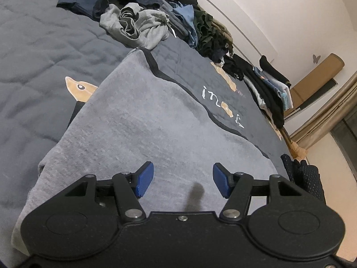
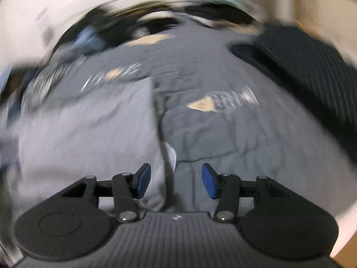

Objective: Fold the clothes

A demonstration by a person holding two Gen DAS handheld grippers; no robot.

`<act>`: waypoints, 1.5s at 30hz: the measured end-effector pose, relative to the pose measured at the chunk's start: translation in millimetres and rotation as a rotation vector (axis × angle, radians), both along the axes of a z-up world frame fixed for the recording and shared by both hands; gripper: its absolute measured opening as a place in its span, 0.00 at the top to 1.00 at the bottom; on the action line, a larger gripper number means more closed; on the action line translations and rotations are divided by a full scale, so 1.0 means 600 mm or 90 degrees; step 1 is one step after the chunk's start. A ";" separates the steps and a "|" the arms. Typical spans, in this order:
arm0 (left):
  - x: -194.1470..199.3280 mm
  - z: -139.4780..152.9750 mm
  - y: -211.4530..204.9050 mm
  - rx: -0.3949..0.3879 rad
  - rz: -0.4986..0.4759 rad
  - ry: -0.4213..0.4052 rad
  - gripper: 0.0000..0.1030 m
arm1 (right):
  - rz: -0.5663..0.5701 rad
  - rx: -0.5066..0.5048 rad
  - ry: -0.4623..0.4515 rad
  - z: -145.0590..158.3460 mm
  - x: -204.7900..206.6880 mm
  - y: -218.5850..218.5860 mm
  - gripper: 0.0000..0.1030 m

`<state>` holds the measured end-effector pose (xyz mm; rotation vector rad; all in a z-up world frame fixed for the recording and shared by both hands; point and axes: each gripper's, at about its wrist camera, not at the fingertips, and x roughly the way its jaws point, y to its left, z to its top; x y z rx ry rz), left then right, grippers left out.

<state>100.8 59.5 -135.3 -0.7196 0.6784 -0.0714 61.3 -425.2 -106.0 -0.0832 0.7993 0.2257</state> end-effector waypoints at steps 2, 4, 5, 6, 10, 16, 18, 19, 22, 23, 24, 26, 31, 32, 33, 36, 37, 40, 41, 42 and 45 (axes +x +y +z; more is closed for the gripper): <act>-0.002 0.001 -0.001 0.001 0.001 0.003 0.43 | 0.068 -0.073 0.005 -0.012 -0.006 0.018 0.52; -0.001 0.001 -0.003 0.004 0.003 0.006 0.43 | 0.121 -0.118 0.008 -0.028 -0.009 0.032 0.52; -0.001 0.002 -0.004 0.004 0.005 0.008 0.43 | 0.147 -0.138 0.007 -0.036 -0.011 0.040 0.52; -0.001 0.002 -0.006 0.005 0.008 0.010 0.43 | 0.167 -0.166 0.000 -0.044 -0.013 0.049 0.52; -0.002 0.005 -0.012 0.014 0.013 0.014 0.43 | 0.200 -0.172 -0.002 -0.058 -0.012 0.061 0.52; -0.002 0.005 -0.017 0.029 0.009 0.016 0.43 | 0.243 -0.195 -0.021 -0.065 -0.006 0.077 0.94; -0.003 0.006 -0.016 0.027 0.009 0.017 0.43 | 0.295 -0.272 -0.078 -0.055 -0.019 0.086 0.94; -0.003 0.006 -0.015 0.025 0.009 0.018 0.43 | 0.344 -0.343 -0.107 -0.055 -0.032 0.093 0.94; -0.004 0.006 -0.015 0.022 0.011 0.020 0.43 | 0.487 -0.503 -0.169 -0.057 -0.067 0.097 0.95; -0.004 0.006 -0.016 0.022 0.011 0.020 0.43 | 0.521 -0.547 -0.175 -0.062 -0.073 0.095 0.95; -0.004 0.006 -0.015 0.020 0.011 0.021 0.43 | 0.553 -0.590 -0.178 -0.066 -0.077 0.093 0.95; -0.003 0.006 -0.015 0.019 0.011 0.022 0.43 | 0.568 -0.622 -0.157 -0.071 -0.070 0.084 0.95; -0.003 0.006 -0.014 0.015 0.011 0.025 0.43 | 0.519 -0.648 -0.107 -0.069 -0.041 0.058 0.90; -0.003 0.007 -0.014 0.015 0.011 0.025 0.43 | 0.492 -0.611 -0.095 -0.056 -0.031 0.052 0.89; -0.003 0.007 -0.014 0.015 0.011 0.026 0.43 | 0.456 -0.547 -0.081 -0.035 -0.021 0.048 0.89; -0.002 0.007 -0.015 0.018 0.010 0.026 0.43 | 0.341 -0.345 -0.085 0.034 0.000 0.040 0.78; -0.002 0.007 -0.015 0.017 0.010 0.026 0.43 | 0.310 -0.270 -0.087 0.054 0.001 0.033 0.72; -0.004 0.007 -0.014 0.014 0.010 0.028 0.43 | 0.308 -0.099 -0.056 0.079 0.000 0.037 0.64; -0.004 0.007 -0.014 0.014 0.010 0.028 0.43 | 0.336 -0.113 -0.070 0.073 -0.013 0.047 0.61; -0.005 0.007 -0.014 0.013 0.009 0.029 0.43 | 0.375 -0.184 -0.099 0.059 -0.032 0.066 0.60; -0.005 0.007 -0.014 0.012 0.008 0.030 0.43 | 0.507 -0.384 -0.144 0.006 -0.076 0.100 0.55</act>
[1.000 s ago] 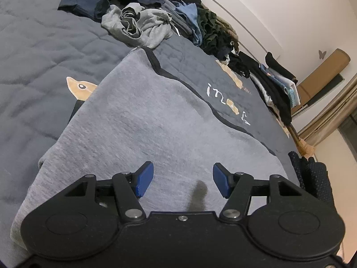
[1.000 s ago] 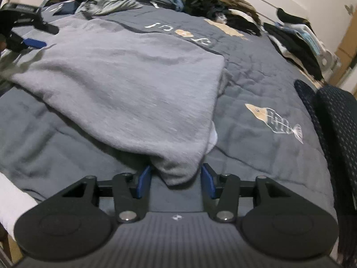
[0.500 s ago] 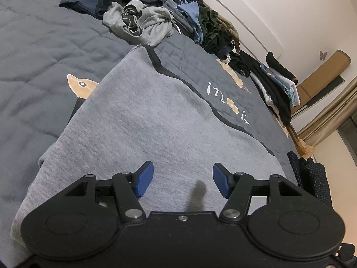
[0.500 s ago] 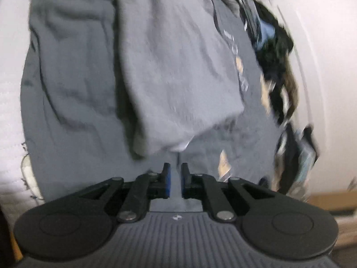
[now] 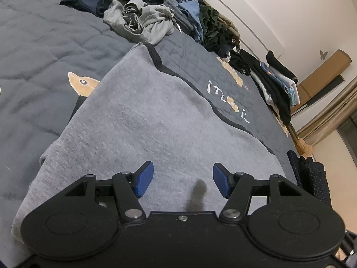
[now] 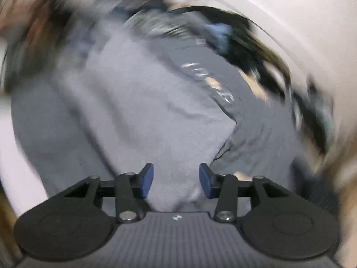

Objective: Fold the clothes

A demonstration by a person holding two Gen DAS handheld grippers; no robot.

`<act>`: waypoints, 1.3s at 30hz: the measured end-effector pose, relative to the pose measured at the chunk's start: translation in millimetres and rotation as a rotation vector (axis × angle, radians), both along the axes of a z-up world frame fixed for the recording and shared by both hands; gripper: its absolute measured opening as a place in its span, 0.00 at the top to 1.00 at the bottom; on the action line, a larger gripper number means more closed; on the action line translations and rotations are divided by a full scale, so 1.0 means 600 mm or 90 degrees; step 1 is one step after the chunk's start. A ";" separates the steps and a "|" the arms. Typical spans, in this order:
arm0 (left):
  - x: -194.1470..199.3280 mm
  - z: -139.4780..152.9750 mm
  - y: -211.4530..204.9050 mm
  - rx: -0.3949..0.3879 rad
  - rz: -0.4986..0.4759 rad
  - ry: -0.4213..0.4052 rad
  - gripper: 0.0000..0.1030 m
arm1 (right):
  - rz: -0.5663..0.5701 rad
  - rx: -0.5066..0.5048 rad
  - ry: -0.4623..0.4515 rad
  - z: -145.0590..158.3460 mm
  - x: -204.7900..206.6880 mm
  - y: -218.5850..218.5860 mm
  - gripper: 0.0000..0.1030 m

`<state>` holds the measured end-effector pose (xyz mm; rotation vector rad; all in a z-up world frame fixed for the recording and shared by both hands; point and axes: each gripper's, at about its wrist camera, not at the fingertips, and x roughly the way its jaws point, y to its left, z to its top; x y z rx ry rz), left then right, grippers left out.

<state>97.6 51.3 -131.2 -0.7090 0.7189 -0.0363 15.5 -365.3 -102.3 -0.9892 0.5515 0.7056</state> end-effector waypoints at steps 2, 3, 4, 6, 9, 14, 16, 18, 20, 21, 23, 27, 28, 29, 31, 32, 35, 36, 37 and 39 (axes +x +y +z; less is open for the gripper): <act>0.000 0.000 -0.001 0.001 -0.002 0.000 0.42 | 0.032 -0.031 0.034 -0.016 -0.003 0.006 0.54; 0.000 0.000 -0.001 0.003 -0.003 0.000 0.42 | 0.046 -0.044 0.034 -0.024 -0.005 0.009 0.53; 0.000 0.000 -0.002 0.005 -0.003 0.000 0.42 | 0.061 -0.058 0.032 -0.032 -0.007 0.013 0.51; 0.000 0.000 -0.003 0.008 -0.004 0.000 0.42 | 0.088 -0.113 -0.013 -0.054 -0.011 0.023 0.49; 0.002 0.001 -0.005 0.013 -0.006 0.001 0.41 | 0.116 -0.161 -0.028 -0.081 -0.003 0.032 0.49; 0.004 0.000 -0.006 0.013 -0.009 0.002 0.41 | 0.192 -0.271 -0.071 -0.114 -0.007 0.023 0.93; 0.004 0.000 -0.006 0.014 -0.011 0.003 0.41 | 0.182 -0.265 -0.067 -0.100 0.004 0.012 0.94; 0.004 -0.001 -0.007 0.015 -0.012 0.004 0.41 | 0.191 -0.275 -0.083 -0.090 0.002 0.003 0.95; 0.004 0.000 -0.005 0.014 -0.013 0.004 0.41 | 0.213 -0.321 -0.102 -0.093 0.002 -0.005 0.96; 0.003 0.000 -0.003 0.012 -0.014 0.004 0.41 | 0.225 -0.342 -0.108 -0.095 0.000 -0.011 0.96; 0.003 0.000 -0.002 0.010 -0.015 0.006 0.41 | 0.244 -0.355 -0.114 -0.096 -0.006 -0.019 0.96; 0.001 0.001 -0.005 0.012 -0.015 0.008 0.41 | 0.267 -0.376 -0.131 -0.097 -0.010 -0.024 0.95; 0.001 0.002 -0.005 0.012 -0.016 0.009 0.41 | 0.260 -0.385 -0.123 -0.097 -0.007 -0.026 0.92; 0.000 0.002 -0.004 0.012 -0.017 0.011 0.41 | 0.252 -0.395 -0.114 -0.096 -0.003 -0.028 0.92; 0.001 0.002 -0.002 0.009 -0.016 0.014 0.41 | 0.224 -0.415 -0.087 -0.096 0.007 -0.037 0.93; 0.001 0.003 -0.001 0.007 -0.015 0.015 0.41 | 0.198 -0.404 -0.072 -0.090 0.011 -0.045 0.93; 0.002 0.003 -0.001 0.002 -0.011 0.018 0.41 | 0.018 -0.232 0.013 -0.028 0.059 -0.048 0.85; 0.002 0.003 -0.001 0.003 -0.011 0.019 0.41 | -0.037 -0.161 0.024 -0.003 0.075 -0.048 0.81; 0.003 0.004 -0.003 0.008 -0.013 0.018 0.41 | -0.096 -0.074 0.028 0.026 0.090 -0.049 0.67; 0.002 0.008 -0.006 0.021 -0.018 0.014 0.41 | -0.198 0.102 0.048 0.075 0.120 -0.046 0.48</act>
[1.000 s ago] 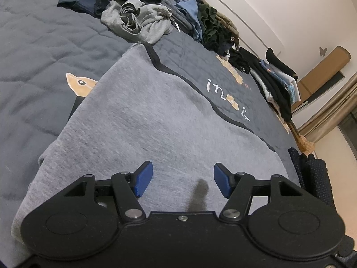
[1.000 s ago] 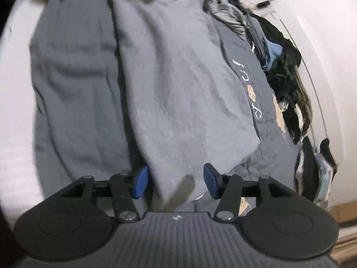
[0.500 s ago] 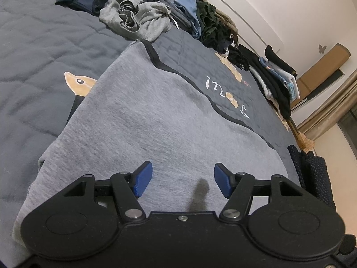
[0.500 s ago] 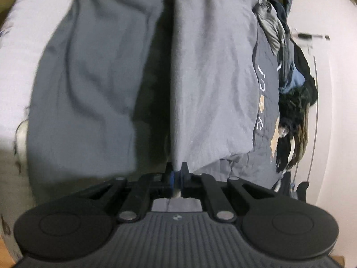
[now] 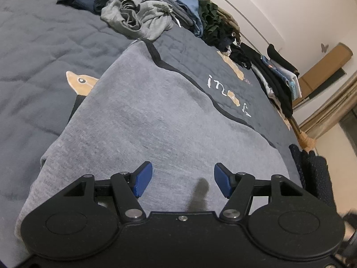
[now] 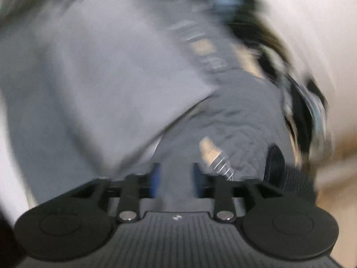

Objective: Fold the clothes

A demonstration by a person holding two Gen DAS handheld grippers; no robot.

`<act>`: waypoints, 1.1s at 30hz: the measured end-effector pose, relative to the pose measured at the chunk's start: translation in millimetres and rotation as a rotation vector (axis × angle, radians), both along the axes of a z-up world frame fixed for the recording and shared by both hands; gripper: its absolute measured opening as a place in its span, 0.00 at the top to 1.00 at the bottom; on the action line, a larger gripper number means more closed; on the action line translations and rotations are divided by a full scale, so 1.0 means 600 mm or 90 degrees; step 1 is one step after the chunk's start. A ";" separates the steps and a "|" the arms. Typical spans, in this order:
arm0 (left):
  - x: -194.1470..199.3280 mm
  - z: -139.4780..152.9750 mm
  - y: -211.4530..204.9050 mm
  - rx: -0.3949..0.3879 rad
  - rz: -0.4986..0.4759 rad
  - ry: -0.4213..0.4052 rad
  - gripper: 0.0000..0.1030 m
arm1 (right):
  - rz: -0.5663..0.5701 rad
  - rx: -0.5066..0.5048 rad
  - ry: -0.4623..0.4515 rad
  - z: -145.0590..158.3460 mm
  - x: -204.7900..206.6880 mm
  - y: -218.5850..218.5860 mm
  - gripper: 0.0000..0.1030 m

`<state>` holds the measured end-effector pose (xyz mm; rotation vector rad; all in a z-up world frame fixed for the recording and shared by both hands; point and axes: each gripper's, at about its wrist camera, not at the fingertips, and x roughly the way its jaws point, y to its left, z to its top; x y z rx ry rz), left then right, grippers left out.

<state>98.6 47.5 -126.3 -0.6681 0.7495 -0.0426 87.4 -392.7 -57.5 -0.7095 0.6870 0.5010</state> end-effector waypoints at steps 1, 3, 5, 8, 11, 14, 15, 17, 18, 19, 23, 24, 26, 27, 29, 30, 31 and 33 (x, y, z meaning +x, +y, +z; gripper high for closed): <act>-0.001 0.003 -0.002 0.008 -0.003 -0.003 0.41 | -0.031 0.081 0.009 0.018 0.012 0.003 0.46; -0.005 0.014 -0.006 0.026 -0.014 -0.016 0.41 | -0.053 0.204 0.031 0.032 0.028 0.013 0.45; -0.011 0.033 -0.010 0.033 -0.035 -0.048 0.41 | -0.077 0.310 0.053 0.037 0.047 0.025 0.44; -0.017 0.058 -0.008 0.019 -0.061 -0.093 0.41 | -0.122 0.412 0.098 0.011 0.077 0.038 0.42; -0.012 0.067 -0.001 0.029 -0.070 -0.109 0.35 | -0.152 0.447 0.147 -0.025 0.107 0.051 0.41; 0.010 0.072 0.013 0.061 -0.081 -0.099 0.34 | -0.159 0.437 0.182 -0.059 0.138 0.059 0.41; 0.016 0.077 0.021 0.080 -0.088 -0.100 0.34 | -0.160 0.424 0.181 -0.061 0.142 0.063 0.41; 0.029 0.092 0.037 0.148 -0.094 -0.112 0.34 | -0.162 0.408 0.159 -0.060 0.157 0.071 0.41; 0.035 0.098 0.045 0.184 -0.091 -0.116 0.34 | -0.164 0.405 0.151 -0.060 0.168 0.073 0.41; 0.048 0.100 0.057 0.213 -0.088 -0.112 0.34 | -0.167 0.403 0.144 -0.059 0.179 0.076 0.41; 0.098 0.098 0.095 0.283 -0.064 -0.104 0.44 | -0.161 0.390 0.119 -0.060 0.207 0.082 0.40; 0.113 0.093 0.103 0.296 -0.060 -0.100 0.49 | -0.162 0.381 0.111 -0.061 0.213 0.083 0.40; 0.142 0.083 0.114 0.310 -0.063 -0.095 0.55 | -0.164 0.360 0.091 -0.064 0.228 0.078 0.40; 0.152 0.079 0.113 0.325 -0.067 -0.096 0.55 | -0.166 0.350 0.082 -0.066 0.236 0.075 0.40; 0.173 0.069 0.111 0.355 -0.076 -0.096 0.55 | -0.186 0.350 0.060 -0.069 0.253 0.064 0.40; 0.181 0.063 0.107 0.371 -0.086 -0.096 0.53 | -0.195 0.353 0.057 -0.072 0.262 0.060 0.40; 0.189 0.057 0.103 0.384 -0.098 -0.095 0.53 | -0.203 0.357 0.054 -0.075 0.271 0.057 0.40; 0.199 0.051 0.091 0.413 -0.126 -0.110 0.53 | -0.194 0.342 0.045 -0.082 0.283 0.060 0.40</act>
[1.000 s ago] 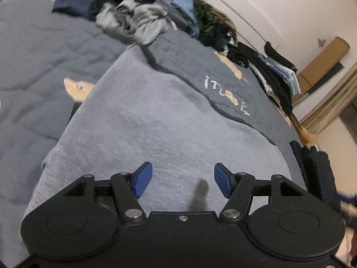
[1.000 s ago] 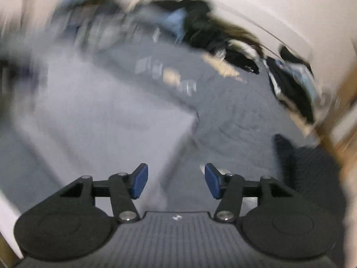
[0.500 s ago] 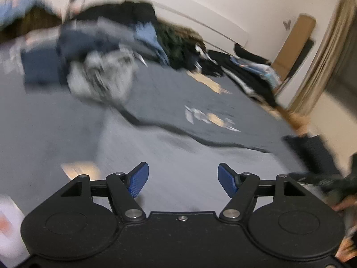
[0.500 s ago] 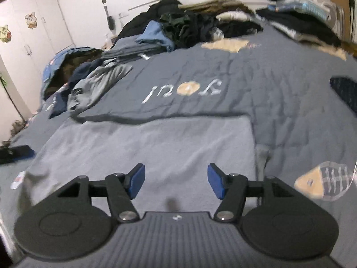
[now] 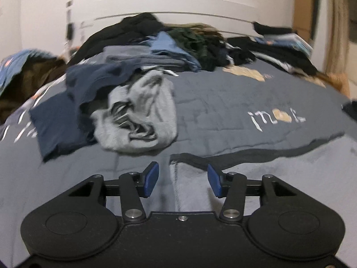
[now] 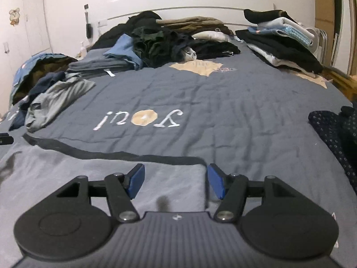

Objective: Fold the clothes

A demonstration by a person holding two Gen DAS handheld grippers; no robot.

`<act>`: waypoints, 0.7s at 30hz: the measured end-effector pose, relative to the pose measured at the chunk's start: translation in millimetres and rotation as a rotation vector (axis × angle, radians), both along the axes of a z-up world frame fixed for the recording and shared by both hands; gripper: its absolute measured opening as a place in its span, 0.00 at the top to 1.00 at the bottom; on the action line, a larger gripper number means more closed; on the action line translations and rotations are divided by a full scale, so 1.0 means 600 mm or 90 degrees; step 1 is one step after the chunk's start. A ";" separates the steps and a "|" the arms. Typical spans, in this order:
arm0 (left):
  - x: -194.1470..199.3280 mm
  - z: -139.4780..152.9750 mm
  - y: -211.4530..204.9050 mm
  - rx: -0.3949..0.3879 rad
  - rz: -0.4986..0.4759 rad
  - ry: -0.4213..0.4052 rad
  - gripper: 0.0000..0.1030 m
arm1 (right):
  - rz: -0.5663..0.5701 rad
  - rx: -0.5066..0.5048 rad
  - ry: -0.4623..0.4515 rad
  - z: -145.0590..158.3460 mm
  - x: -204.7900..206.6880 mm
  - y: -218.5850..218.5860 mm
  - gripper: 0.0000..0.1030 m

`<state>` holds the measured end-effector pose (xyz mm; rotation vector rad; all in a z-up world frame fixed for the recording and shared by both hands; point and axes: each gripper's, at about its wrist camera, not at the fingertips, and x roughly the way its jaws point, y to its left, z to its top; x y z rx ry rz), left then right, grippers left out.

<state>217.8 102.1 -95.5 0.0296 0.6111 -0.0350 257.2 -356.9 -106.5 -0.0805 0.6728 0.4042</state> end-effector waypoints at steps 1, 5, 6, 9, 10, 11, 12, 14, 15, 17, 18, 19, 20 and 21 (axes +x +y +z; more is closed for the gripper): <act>0.005 -0.003 -0.006 0.015 -0.015 -0.004 0.53 | 0.005 -0.008 -0.002 -0.004 0.005 0.003 0.40; 0.028 -0.016 -0.014 0.035 -0.046 -0.003 0.53 | 0.026 -0.037 -0.009 -0.020 0.023 0.018 0.40; 0.034 -0.020 -0.014 0.038 -0.045 0.001 0.53 | 0.026 -0.038 -0.008 -0.024 0.026 0.021 0.40; 0.047 -0.041 -0.011 0.051 -0.045 0.022 0.53 | 0.031 -0.044 0.003 -0.038 0.032 0.030 0.40; 0.051 -0.048 -0.011 0.056 -0.045 0.029 0.54 | 0.033 -0.051 0.004 -0.043 0.034 0.033 0.40; 0.054 -0.054 -0.009 0.059 -0.045 0.036 0.58 | 0.032 -0.048 0.007 -0.046 0.035 0.035 0.41; 0.055 -0.058 -0.006 0.048 -0.047 0.042 0.69 | 0.031 -0.044 0.011 -0.050 0.037 0.036 0.41; 0.054 -0.063 0.001 0.030 -0.045 0.048 0.80 | 0.023 -0.027 0.019 -0.058 0.041 0.035 0.53; 0.053 -0.063 0.004 0.022 -0.042 0.044 0.87 | 0.019 -0.018 0.023 -0.061 0.044 0.034 0.63; 0.052 -0.059 0.015 -0.010 -0.032 0.035 0.92 | 0.026 0.006 0.030 -0.064 0.045 0.033 0.95; 0.049 -0.054 0.022 -0.029 -0.025 0.023 0.94 | 0.028 0.009 0.021 -0.062 0.042 0.034 0.96; 0.048 -0.049 0.028 -0.044 -0.021 0.014 0.94 | 0.030 0.012 0.011 -0.059 0.039 0.035 1.00; 0.046 -0.043 0.035 -0.063 -0.016 0.006 0.94 | 0.027 0.022 0.003 -0.054 0.038 0.033 1.00; 0.045 -0.037 0.042 -0.085 -0.010 -0.001 0.94 | 0.024 0.033 -0.005 -0.048 0.037 0.031 1.00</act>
